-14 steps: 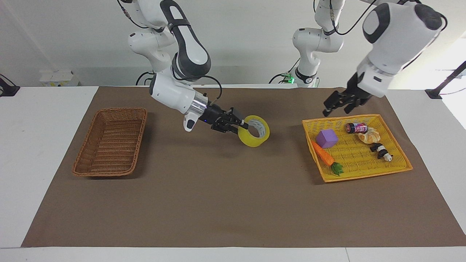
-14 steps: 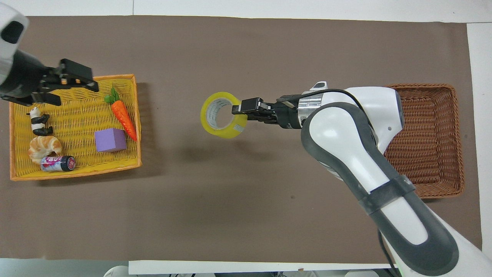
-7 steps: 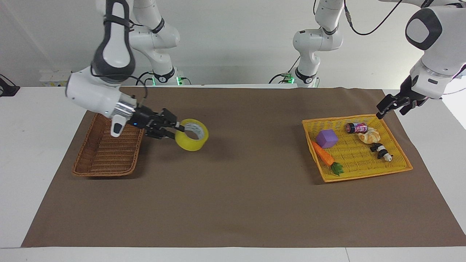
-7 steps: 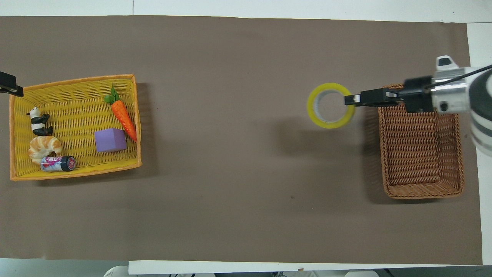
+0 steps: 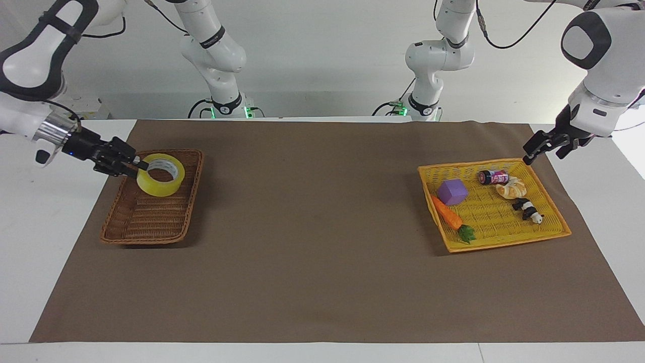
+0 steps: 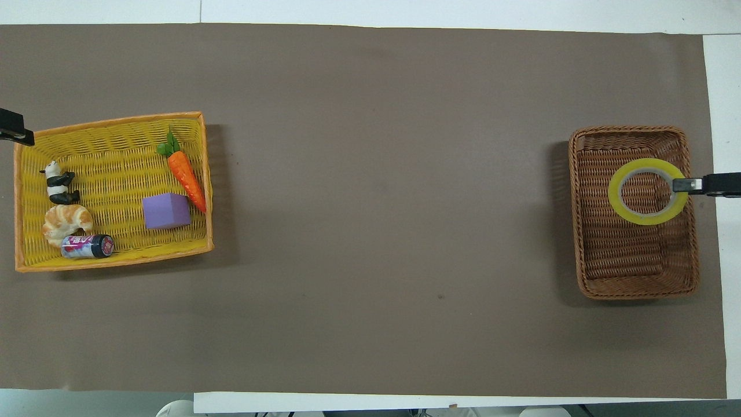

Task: Move tape to another basket

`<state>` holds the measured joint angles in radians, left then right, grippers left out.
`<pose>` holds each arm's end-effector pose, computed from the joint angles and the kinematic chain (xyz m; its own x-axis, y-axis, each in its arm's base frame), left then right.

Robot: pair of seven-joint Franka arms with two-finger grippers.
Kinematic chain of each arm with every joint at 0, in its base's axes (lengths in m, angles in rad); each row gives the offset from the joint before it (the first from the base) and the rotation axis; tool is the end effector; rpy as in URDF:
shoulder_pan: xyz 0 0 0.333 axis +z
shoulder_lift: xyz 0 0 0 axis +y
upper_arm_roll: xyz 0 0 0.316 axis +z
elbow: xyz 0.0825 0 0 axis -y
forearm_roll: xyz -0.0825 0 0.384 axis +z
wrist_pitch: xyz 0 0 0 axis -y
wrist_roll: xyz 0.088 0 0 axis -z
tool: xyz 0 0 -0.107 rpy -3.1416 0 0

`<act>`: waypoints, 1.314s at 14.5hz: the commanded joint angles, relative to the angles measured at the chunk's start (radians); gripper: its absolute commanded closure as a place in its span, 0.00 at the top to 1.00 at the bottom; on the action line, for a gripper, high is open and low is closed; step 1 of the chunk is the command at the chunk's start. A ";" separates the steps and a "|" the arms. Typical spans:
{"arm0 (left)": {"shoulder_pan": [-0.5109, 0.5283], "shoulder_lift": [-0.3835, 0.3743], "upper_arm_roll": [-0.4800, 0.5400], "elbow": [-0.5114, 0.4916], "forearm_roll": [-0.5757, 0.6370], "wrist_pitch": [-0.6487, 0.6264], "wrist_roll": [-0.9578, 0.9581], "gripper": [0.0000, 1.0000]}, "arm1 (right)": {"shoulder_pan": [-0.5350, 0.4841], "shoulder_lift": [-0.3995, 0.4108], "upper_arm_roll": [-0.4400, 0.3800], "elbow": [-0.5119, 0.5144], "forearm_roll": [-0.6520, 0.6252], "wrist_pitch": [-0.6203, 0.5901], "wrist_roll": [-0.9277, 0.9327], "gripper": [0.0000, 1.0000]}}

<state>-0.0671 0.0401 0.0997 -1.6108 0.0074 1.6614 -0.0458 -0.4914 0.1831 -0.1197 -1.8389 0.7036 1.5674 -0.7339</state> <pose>0.5732 0.0183 0.5910 0.9969 0.0775 0.0112 0.0776 -0.9969 -0.0109 0.5028 -0.2637 0.4228 0.9962 -0.0686 0.0544 -0.0094 -0.7011 -0.7130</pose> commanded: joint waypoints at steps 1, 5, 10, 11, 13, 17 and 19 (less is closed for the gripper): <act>0.012 -0.017 0.006 -0.005 0.017 -0.011 0.011 1.00 | -0.039 0.117 0.018 0.050 -0.019 -0.023 -0.079 0.00; 0.067 -0.003 -0.047 0.098 0.016 -0.147 0.006 1.00 | -0.021 0.110 0.020 -0.032 -0.090 0.029 -0.145 0.00; 0.098 0.004 -0.112 0.115 0.016 -0.163 -0.002 1.00 | 0.008 0.102 0.021 -0.066 -0.154 0.079 -0.200 0.48; 0.098 0.003 -0.113 0.118 0.016 -0.170 -0.002 1.00 | 0.013 0.102 0.023 -0.062 -0.159 0.082 -0.203 0.94; 0.098 0.006 -0.124 0.141 0.011 -0.180 -0.002 1.00 | 0.016 0.087 0.026 -0.060 -0.165 0.115 -0.205 1.00; 0.083 0.009 -0.126 0.129 0.006 -0.158 0.007 1.00 | 0.128 -0.013 0.026 0.010 -0.333 0.147 -0.173 1.00; 0.082 -0.025 -0.126 0.062 0.006 -0.172 0.000 1.00 | 0.183 -0.066 0.028 0.043 -0.418 0.154 -0.096 1.00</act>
<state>0.0087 0.0381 -0.0173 -1.5073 0.0084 1.5129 -0.0466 -0.3516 0.1827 -0.0981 -1.8102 0.3654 1.7092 -0.8885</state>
